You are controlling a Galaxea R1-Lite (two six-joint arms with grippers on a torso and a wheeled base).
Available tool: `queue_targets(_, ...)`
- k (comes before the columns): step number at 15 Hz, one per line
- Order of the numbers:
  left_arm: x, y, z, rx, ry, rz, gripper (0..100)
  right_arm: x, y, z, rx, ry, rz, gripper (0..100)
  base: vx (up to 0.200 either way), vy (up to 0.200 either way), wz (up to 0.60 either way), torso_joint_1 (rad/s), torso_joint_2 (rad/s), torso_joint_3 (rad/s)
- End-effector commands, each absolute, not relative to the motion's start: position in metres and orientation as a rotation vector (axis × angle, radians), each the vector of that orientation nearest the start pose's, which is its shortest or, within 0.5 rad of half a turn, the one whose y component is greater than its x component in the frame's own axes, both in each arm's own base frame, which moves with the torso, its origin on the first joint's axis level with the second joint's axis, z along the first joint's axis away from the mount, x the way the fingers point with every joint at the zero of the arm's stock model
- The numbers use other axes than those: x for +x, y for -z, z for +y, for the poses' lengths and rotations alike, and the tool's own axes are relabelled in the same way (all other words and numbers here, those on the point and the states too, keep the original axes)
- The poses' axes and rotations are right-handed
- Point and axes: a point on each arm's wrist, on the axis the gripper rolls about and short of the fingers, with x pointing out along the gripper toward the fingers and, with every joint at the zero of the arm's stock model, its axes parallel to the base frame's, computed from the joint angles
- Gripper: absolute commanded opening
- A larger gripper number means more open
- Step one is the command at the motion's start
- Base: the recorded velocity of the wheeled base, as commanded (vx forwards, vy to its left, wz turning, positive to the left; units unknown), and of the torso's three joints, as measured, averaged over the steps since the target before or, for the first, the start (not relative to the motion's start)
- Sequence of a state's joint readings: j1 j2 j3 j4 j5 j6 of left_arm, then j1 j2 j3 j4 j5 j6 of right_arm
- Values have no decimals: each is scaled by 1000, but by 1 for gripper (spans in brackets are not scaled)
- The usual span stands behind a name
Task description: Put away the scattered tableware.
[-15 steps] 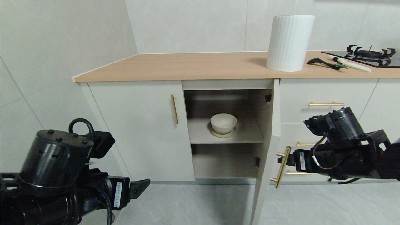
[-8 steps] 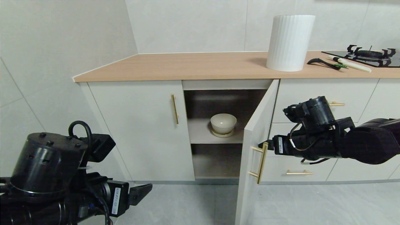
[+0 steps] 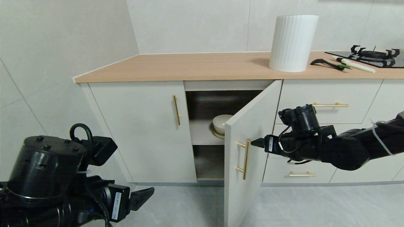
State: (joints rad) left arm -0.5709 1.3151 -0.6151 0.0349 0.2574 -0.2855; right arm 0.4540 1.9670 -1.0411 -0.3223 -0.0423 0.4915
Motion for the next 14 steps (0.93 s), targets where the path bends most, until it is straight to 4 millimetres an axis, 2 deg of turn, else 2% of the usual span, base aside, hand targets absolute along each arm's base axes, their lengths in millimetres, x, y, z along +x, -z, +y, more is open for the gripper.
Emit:
queue_targets(1,156,-167,-93,23,197,706,100,333,-114,165,335,-242,679,100,0,0,0,0,0,0)
queue_targets(5,157,-168,-93,21,191,701,100,344,-107,171,410,-230,656,100,0,0,0,0,0,0)
queue_targets(10,158,-167,-93,23,185,706,100,351,-105,177,471,-205,636,100,200,0,0,0,4,3)
queue_targets(14,158,-168,-93,23,184,704,100,352,-106,185,514,-222,610,100,0,0,0,0,0,0)
